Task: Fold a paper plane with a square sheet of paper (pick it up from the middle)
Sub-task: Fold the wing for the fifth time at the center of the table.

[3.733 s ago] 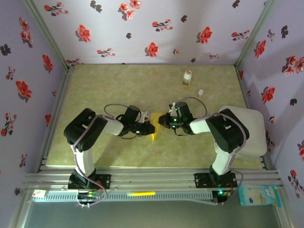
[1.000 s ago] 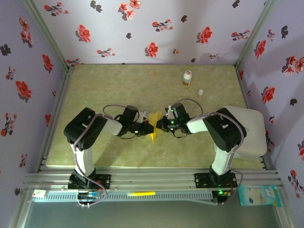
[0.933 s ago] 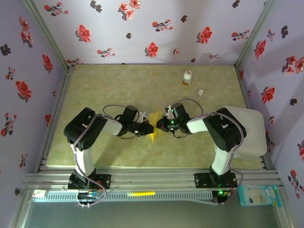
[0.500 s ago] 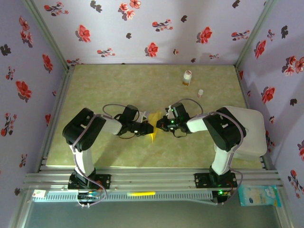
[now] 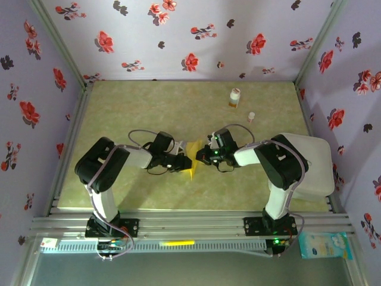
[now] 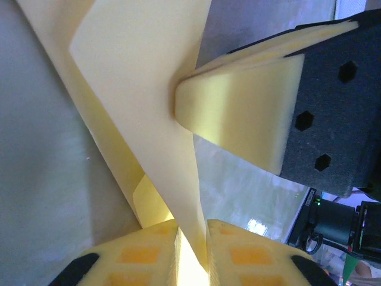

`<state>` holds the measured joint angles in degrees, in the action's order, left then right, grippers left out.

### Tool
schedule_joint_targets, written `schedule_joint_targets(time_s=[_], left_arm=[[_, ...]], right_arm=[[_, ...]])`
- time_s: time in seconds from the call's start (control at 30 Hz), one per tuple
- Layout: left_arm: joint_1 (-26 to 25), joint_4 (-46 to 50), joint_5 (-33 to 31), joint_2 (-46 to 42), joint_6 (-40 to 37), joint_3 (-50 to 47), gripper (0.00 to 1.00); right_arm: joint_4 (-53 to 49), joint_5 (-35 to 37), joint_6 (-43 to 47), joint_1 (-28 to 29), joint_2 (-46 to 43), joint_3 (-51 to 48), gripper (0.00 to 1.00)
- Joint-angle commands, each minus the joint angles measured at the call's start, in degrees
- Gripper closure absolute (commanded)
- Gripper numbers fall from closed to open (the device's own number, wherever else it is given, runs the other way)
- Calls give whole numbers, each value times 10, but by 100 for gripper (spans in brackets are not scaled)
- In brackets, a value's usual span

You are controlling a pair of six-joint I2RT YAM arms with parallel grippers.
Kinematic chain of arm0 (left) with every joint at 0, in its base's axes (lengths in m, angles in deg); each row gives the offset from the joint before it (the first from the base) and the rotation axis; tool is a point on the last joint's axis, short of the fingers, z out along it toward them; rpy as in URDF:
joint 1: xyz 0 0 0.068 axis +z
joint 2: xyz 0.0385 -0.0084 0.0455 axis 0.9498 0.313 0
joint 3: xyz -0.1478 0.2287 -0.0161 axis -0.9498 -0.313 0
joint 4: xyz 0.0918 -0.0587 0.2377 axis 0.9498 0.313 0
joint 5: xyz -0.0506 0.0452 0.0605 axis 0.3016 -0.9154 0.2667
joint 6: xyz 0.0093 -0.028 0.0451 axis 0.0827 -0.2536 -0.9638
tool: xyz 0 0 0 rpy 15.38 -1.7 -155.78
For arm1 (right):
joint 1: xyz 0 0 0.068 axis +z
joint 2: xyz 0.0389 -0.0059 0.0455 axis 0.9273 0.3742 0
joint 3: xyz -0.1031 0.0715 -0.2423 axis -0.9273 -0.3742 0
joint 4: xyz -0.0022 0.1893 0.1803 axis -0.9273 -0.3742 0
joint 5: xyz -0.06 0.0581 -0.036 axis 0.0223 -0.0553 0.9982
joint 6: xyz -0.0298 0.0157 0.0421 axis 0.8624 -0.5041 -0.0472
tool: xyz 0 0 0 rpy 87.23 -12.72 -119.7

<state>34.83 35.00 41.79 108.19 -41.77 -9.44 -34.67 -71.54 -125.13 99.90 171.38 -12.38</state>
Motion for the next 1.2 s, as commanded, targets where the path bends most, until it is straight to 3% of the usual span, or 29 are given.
schedule_joint_targets(time_s=[0.0,0.1,0.2,0.33,0.73,1.17], left_arm=[[-13,75,1,-3,-17,-2,86],[-17,79,1,0,-20,-3,93],[-21,85,1,-2,-21,-2,94],[-22,89,1,-8,-19,-2,86],[-28,80,-10,-23,-2,-10,77],[-31,100,-30,-7,-5,-17,100]], right_arm=[[-7,44,-1,-3,23,-3,99],[-10,47,-1,-2,21,-4,99],[-10,49,-1,-2,22,-5,99],[-11,50,-3,-1,22,-6,99],[-11,52,-4,-1,20,-9,99],[-4,47,-9,0,14,-9,98]])
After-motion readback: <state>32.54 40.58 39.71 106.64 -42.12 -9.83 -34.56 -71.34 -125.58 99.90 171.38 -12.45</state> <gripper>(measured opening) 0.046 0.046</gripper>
